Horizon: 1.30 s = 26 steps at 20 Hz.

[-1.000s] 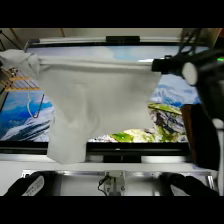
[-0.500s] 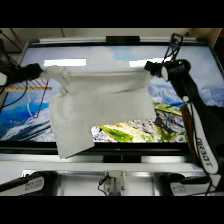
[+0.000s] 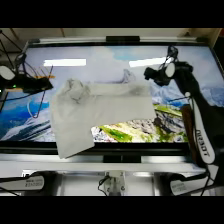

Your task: Fold the shirts.

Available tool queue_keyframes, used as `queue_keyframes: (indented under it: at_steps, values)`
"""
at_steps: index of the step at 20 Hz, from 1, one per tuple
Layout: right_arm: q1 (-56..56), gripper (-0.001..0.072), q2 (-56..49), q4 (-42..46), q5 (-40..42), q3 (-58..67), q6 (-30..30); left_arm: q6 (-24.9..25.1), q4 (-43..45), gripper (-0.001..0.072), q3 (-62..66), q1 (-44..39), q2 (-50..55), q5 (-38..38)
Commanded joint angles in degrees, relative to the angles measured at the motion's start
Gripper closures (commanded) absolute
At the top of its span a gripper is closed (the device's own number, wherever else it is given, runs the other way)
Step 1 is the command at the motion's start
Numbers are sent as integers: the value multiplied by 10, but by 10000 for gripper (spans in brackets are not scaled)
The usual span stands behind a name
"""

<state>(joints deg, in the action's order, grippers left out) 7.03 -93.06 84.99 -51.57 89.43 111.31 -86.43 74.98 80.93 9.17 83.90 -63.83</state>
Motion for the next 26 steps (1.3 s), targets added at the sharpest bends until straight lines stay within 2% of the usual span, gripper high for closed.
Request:
queue_keyframes:
  at_steps: [1, 3, 6, 10, 17, 19, 20, 21, 22, 26]
  values:
    - [-51, 141, 41, -21, -147, 8, -130, 27, 12, 134, 0, 99, -4, -223]
    - [-81, 142, 43, -25, -241, 4, -181, 74, -37, 135, -92, 156, -35, -233]
    - [-107, 142, 43, -62, -299, -33, -222, 111, -97, 135, -243, 213, -75, -167]
    - [-108, 142, 43, -115, -285, -74, -229, 147, -148, 135, -329, 216, -66, -76]
    - [-108, 142, 43, -161, -283, -80, -262, 149, -184, 136, -339, 149, -10, 4]
    - [-108, 142, 42, -160, -281, -80, -262, 147, -194, 269, -339, 127, -6, 30]
    - [-108, 142, 40, -158, -282, -80, -262, 147, -196, 397, -339, 119, -6, 35]
    - [-109, 142, 36, -153, -283, -83, -263, 147, -195, 557, -339, 115, -6, 34]
    - [-111, 142, 33, -149, -284, -92, -267, 147, -196, 666, -339, 114, -7, 31]
    - [-142, 142, 2, -175, -284, -162, -279, 155, -195, 667, -338, 114, -19, 17]
